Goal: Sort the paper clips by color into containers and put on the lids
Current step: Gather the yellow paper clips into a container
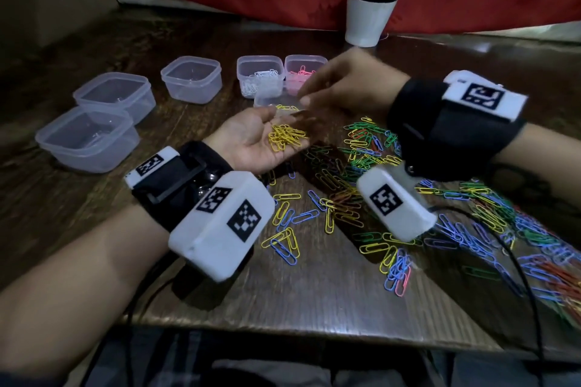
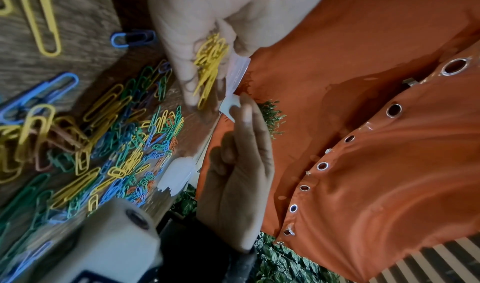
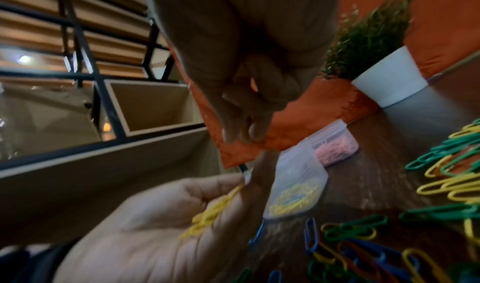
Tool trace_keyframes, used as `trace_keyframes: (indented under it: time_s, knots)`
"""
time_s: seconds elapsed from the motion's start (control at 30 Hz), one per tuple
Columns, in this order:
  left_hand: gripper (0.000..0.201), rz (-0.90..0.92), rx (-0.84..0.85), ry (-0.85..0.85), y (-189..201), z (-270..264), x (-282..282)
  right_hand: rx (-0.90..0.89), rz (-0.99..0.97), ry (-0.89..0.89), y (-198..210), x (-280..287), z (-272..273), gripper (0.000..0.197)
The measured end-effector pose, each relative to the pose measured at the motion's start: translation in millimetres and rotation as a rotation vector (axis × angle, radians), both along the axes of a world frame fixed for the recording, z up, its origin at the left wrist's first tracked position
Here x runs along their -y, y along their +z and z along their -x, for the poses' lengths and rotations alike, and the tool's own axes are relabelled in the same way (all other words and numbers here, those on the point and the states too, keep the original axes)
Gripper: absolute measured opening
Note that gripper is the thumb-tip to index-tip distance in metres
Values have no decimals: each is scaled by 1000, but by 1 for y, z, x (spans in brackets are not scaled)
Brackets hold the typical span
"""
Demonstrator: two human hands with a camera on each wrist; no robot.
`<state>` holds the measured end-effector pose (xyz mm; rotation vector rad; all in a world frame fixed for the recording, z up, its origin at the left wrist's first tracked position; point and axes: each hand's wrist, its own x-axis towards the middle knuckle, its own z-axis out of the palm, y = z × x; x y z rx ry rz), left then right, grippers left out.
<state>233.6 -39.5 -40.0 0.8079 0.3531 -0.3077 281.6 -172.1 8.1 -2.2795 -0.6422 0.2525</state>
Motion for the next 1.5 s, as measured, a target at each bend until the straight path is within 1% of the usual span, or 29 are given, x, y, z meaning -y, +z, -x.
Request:
trace_keyframes:
  time_s: [0.03, 0.07, 0.1, 0.13, 0.2, 0.23, 0.33, 0.37, 0.43, 0.53, 0.6, 0.67, 0.73, 0.8, 0.83, 0.87, 0.93, 0.97, 1.0, 1.07, 1.1, 1.13, 1.2, 1.23, 1.3, 1.37, 1.4, 1.47, 1.5]
  knots:
    - [43, -7, -1, -5, 1, 1, 0, 11, -66, -43, 2, 6, -3, 14]
    - [43, -2, 0, -9, 1, 1, 1, 15, -114, -68, 3, 12, -4, 11]
    - [43, 18, -4, 4, 2, 1, 0, 20, -130, -78, 2, 17, -5, 8]
    - [44, 52, -17, 38, 4, -1, -2, 36, -109, -78, 0, 20, -5, 13]
    - [43, 151, -55, 121, 9, -6, -13, 52, 18, -19, -8, 20, -1, 22]
    - [41, 193, -59, 134, 12, -8, -20, 59, 115, 40, -12, 17, 5, 21]
    - [26, 223, -7, 101, 23, -5, -36, 130, 388, 234, -20, -1, 24, 7]
    - [25, 224, 8, 94, 25, -4, -39, 156, 445, 272, -22, -8, 29, 11]
    - [33, 193, 14, 69, 24, -5, -42, 155, 477, 308, -24, -18, 32, 20]
    - [45, 129, 12, 31, 20, -8, -41, 168, 474, 296, -28, -32, 35, 25]
    - [47, 106, 8, 14, 19, -9, -38, 147, 486, 266, -30, -37, 37, 31]
    - [41, 54, 21, -12, 20, -8, -37, 125, 556, 257, -28, -42, 40, 35]
    - [29, -75, 57, -83, 25, -4, -39, 82, 595, 299, -28, -45, 39, 27]
    - [14, -267, 113, -183, 31, 1, -41, -85, 538, 298, -26, -46, 38, 12]
    - [13, -367, 138, -223, 34, 3, -40, -140, 515, 289, -26, -45, 36, 9]
    - [16, -483, 155, -249, 36, 3, -40, -163, 509, 276, -26, -44, 35, 13]
    - [28, -798, 184, -285, 38, 2, -37, -185, 485, 222, -27, -40, 31, 29]
    - [31, -982, 208, -310, 38, 2, -37, -209, 453, 195, -26, -37, 29, 32]
    - [33, -1185, 252, -346, 38, 4, -37, -235, 409, 176, -24, -33, 28, 32]
    - [32, -1589, 368, -441, 35, 8, -40, -276, 344, 146, -20, -22, 26, 25]
    - [28, -1744, 402, -500, 33, 10, -42, -286, 330, 144, -19, -16, 26, 21]
    - [22, -1856, 413, -560, 30, 14, -42, -291, 326, 158, -19, -11, 26, 17]
    - [16, -2006, 440, -671, 25, 19, -40, -234, 364, 206, -22, -7, 33, 8]
    - [17, -2058, 461, -707, 23, 20, -38, -165, 392, 230, -25, -5, 37, 13]
    - [20, -2111, 517, -724, 20, 20, -36, 1, 487, 293, -30, -4, 46, 28]
    - [16, -2128, 559, -739, 20, 17, -36, 182, 607, 372, -30, -7, 56, 31]
    - [13, -2124, 568, -758, 21, 16, -35, 231, 645, 397, -30, -9, 59, 31]
    - [13, -2090, 547, -822, 22, 14, -35, 254, 695, 399, -31, -16, 58, 29]
    - [13, -2065, 527, -857, 22, 13, -36, 228, 702, 400, -32, -19, 56, 27]
